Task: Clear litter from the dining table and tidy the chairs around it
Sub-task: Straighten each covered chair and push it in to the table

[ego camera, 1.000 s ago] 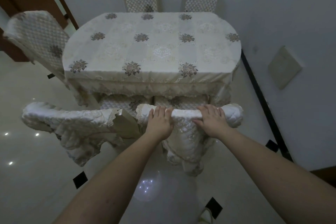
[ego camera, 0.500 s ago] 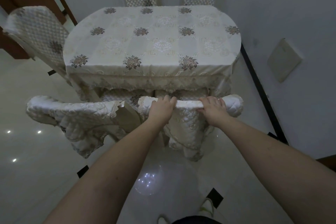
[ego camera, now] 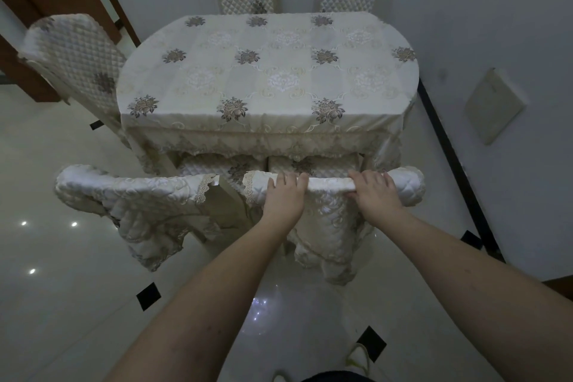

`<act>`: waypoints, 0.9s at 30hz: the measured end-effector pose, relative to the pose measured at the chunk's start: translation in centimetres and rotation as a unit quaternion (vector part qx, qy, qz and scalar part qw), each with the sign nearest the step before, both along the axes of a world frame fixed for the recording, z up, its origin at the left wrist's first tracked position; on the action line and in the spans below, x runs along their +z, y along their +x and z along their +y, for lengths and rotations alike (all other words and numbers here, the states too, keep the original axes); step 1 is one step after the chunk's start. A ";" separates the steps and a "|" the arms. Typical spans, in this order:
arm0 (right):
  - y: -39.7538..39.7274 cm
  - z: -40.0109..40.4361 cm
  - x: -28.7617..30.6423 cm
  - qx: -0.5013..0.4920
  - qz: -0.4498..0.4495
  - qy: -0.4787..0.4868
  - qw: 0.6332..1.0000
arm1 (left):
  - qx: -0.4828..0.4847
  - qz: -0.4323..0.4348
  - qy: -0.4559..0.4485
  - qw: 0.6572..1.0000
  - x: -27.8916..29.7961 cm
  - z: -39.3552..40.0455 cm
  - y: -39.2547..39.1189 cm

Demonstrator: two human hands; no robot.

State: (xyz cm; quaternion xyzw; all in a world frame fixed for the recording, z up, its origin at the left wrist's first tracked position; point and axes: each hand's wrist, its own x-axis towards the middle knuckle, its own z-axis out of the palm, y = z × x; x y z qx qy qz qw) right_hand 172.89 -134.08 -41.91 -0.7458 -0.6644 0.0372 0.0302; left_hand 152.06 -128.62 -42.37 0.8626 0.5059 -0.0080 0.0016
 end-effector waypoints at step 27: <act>-2.0 0.4 0.7 -0.057 -0.033 -0.042 0.997 | -0.002 0.008 -0.033 0.999 0.3 0.5 -0.1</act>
